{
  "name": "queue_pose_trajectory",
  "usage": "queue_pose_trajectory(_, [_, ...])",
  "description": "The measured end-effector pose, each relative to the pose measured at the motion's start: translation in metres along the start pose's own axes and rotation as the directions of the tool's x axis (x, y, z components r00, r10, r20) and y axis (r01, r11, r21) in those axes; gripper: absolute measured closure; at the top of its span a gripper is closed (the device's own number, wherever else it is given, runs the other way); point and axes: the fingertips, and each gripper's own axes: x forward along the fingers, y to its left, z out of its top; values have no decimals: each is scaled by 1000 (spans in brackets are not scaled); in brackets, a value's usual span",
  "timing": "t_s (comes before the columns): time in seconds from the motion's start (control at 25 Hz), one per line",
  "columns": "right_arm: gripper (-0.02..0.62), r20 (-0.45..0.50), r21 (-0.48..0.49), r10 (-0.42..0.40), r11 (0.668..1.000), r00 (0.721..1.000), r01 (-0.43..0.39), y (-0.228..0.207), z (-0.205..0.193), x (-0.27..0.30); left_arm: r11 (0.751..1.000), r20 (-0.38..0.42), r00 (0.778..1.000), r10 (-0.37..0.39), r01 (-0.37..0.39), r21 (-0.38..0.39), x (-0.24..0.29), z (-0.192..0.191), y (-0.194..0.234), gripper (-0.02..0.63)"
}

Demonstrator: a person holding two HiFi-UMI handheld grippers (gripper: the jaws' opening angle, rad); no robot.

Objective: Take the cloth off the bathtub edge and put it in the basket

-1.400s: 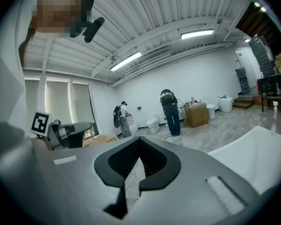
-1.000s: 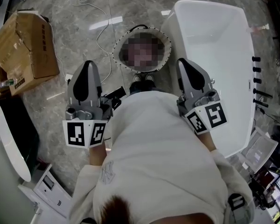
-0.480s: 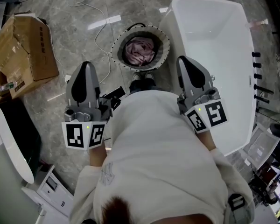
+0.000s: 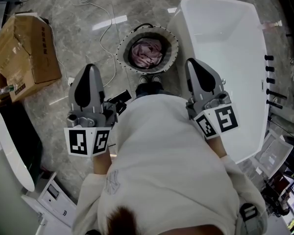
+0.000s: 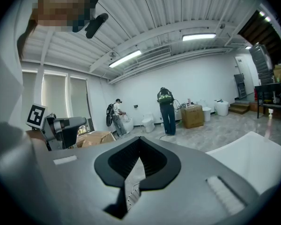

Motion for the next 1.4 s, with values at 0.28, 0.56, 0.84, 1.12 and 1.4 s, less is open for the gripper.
queue_pose_trajectory(0.28, [597,-1,0,2,1000,1000,-2,0,0,1,1000,2,1000,-1,1,1,0,0,1,558])
queue_pose_trajectory(0.56, [597,-1,1,1,1000,1000,-1,1,0,0,1000,0,1000,-4,4,1,0,0,0,558])
queue_pose_trajectory(0.84, [597,2,-2,4,1000,1000,-4,2,0,-2,1000,2,1000,-3,3,2,-3,1,-1,558])
queue_pose_trajectory(1.12, [597,3,-6,5,1000,1000,-5,5,0,-4,1000,1,1000,-1,1,2,-6,1,0,558])
queue_pose_trajectory(1.4, [597,3,-7,3,1000,1000,-3,8,-3,-7,1000,5,1000,-4,4,2,-11,1,0,558])
